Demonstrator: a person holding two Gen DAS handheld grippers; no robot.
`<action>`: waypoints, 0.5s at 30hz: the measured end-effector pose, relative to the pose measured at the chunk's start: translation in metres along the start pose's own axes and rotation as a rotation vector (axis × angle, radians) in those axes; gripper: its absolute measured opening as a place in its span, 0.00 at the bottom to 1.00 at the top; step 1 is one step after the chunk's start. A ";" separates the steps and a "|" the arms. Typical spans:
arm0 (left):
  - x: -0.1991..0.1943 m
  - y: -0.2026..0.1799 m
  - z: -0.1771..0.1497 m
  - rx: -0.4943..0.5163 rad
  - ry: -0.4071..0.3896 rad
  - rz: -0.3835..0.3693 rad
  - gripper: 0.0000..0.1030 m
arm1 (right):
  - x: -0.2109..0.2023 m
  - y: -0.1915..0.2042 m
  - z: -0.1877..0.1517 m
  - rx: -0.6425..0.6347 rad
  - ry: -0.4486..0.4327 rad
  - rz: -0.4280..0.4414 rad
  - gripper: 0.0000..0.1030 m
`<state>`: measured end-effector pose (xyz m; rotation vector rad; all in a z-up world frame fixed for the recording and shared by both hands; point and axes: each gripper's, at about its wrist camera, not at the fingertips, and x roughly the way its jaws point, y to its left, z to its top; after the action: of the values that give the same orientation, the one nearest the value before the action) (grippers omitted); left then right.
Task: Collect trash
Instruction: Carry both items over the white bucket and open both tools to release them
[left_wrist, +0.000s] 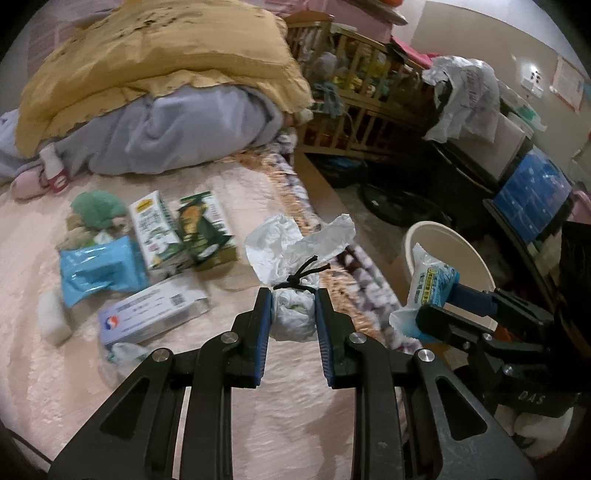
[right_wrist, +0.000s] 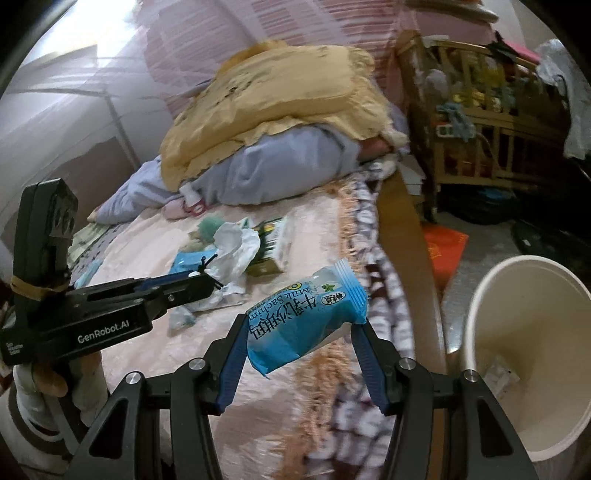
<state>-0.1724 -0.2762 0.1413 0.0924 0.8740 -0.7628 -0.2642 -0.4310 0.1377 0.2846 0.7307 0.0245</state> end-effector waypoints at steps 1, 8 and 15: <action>0.003 -0.006 0.002 0.009 0.003 -0.006 0.20 | -0.002 -0.003 0.000 0.007 -0.003 -0.006 0.52; 0.019 -0.038 0.010 0.046 0.015 -0.046 0.20 | -0.017 -0.036 0.000 0.056 -0.025 -0.056 0.52; 0.035 -0.073 0.018 0.081 0.029 -0.106 0.20 | -0.034 -0.072 -0.005 0.126 -0.045 -0.116 0.52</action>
<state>-0.1930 -0.3562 0.1440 0.1298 0.8809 -0.8978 -0.2987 -0.5028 0.1376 0.3614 0.7045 -0.1374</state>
